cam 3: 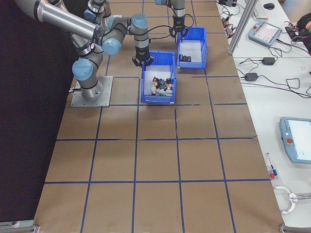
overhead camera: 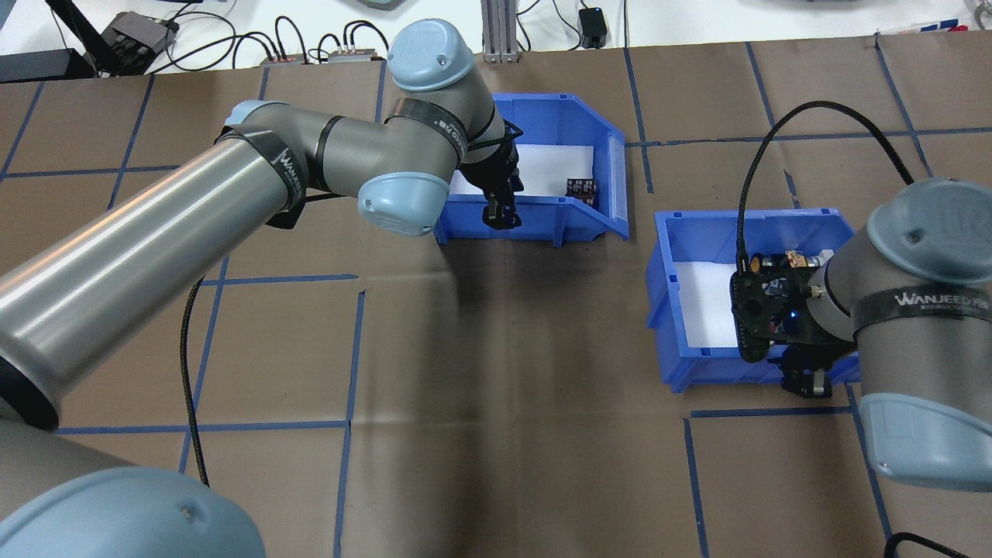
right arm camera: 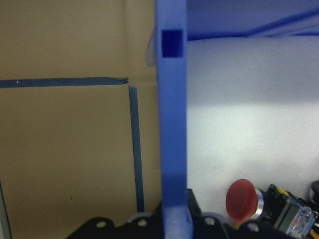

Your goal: Place battery box in front

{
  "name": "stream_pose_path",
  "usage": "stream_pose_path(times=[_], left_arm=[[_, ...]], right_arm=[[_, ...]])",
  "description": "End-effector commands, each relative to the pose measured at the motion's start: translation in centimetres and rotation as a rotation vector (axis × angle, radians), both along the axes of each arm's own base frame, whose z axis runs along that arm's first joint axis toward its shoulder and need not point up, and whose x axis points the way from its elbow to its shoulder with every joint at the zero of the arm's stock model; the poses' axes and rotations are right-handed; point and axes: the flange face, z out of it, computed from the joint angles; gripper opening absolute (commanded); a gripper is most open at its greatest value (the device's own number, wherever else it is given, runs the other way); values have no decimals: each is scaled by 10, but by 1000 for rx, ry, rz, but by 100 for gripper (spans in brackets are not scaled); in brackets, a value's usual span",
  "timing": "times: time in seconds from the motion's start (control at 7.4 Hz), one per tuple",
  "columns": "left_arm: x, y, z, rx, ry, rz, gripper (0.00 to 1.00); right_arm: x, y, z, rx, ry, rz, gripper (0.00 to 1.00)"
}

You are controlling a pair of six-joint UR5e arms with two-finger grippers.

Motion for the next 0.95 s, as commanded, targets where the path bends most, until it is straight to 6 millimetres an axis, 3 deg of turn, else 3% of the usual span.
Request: stream_pose_path(times=[0.0, 0.14, 0.41, 0.68, 0.81], left_arm=[[26, 1, 33, 77, -38, -147, 99], [57, -6, 53, 146, -47, -280, 99], [97, -4, 95, 207, -37, -589, 99], [142, 5, 137, 118, -142, -916, 99], [155, 13, 157, 56, -138, -1073, 99]], right_arm=[[30, 12, -2, -1, -50, -28, 0], [53, 20, -3, 0, -50, -22, 0], [84, 32, -3, -8, -51, 10, 0], [116, 48, -1, -11, -53, 18, 0], [127, 52, 0, -13, -55, 23, 0]])
